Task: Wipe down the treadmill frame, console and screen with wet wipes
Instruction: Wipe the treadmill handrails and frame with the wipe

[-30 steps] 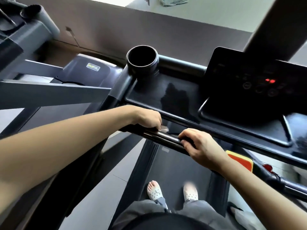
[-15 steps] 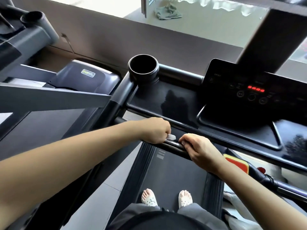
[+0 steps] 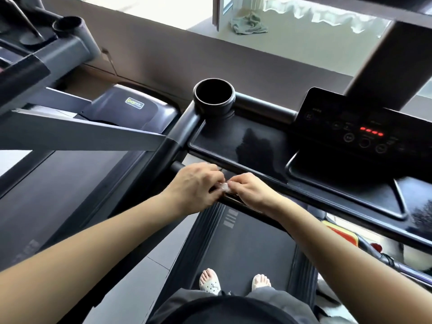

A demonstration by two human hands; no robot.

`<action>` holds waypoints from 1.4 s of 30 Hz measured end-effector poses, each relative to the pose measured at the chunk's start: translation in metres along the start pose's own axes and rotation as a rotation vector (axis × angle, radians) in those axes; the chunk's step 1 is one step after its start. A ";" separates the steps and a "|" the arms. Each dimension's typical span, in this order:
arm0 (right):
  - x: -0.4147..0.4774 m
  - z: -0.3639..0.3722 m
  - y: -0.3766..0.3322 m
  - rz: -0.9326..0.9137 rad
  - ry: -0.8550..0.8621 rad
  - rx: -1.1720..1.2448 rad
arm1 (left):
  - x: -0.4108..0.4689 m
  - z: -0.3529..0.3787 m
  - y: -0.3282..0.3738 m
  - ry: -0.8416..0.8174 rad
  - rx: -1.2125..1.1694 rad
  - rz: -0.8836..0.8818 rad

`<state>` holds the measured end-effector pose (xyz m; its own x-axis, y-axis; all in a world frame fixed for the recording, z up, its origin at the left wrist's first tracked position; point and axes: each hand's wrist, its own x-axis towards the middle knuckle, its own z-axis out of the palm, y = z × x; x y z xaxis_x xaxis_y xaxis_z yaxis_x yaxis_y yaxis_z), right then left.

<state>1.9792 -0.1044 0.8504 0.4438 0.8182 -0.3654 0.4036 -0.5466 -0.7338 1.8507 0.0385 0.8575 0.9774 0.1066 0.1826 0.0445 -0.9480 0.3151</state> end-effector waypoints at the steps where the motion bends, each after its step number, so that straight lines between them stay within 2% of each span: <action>1: 0.006 0.004 -0.003 0.011 -0.037 0.042 | -0.005 -0.003 -0.003 -0.024 -0.016 -0.015; 4: 0.012 0.006 -0.012 0.078 -0.121 0.112 | -0.017 -0.011 -0.011 -0.086 0.041 0.016; 9: -0.002 -0.013 0.010 0.295 -0.262 -0.081 | -0.033 -0.012 -0.019 -0.032 0.070 -0.027; 12: 0.004 -0.009 0.004 0.393 -0.303 -0.019 | -0.037 -0.011 -0.019 -0.032 0.057 -0.052; 16: 0.023 -0.001 -0.018 0.424 -0.365 0.222 | -0.034 -0.008 -0.018 -0.058 0.116 -0.041; 19: 0.016 -0.006 -0.017 0.388 -0.385 0.186 | -0.036 -0.005 -0.014 -0.038 0.124 -0.070; 24: 0.006 -0.015 -0.006 0.415 -0.209 0.087 | -0.037 -0.002 -0.016 -0.015 0.102 -0.087; 29: 0.010 0.007 -0.035 0.168 -0.029 -0.124 | -0.039 -0.003 -0.013 -0.007 0.103 -0.085; 33: -0.015 -0.005 -0.003 0.079 0.133 -0.400 | -0.042 -0.002 -0.014 0.013 0.101 -0.074; 36: -0.031 0.003 -0.001 0.033 0.219 -0.406 | -0.043 -0.002 -0.013 0.014 0.102 -0.074; 40: -0.024 0.037 -0.011 -0.154 0.399 -0.178 | -0.048 -0.003 -0.014 0.036 0.090 -0.082; 42: -0.031 0.043 -0.001 -0.254 0.502 -0.187 | -0.056 -0.004 -0.017 0.071 0.110 -0.120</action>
<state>1.9310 -0.1212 0.8381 0.6205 0.7682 0.1576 0.6608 -0.4040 -0.6326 1.7944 0.0497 0.8454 0.9468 0.2385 0.2162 0.1865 -0.9538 0.2355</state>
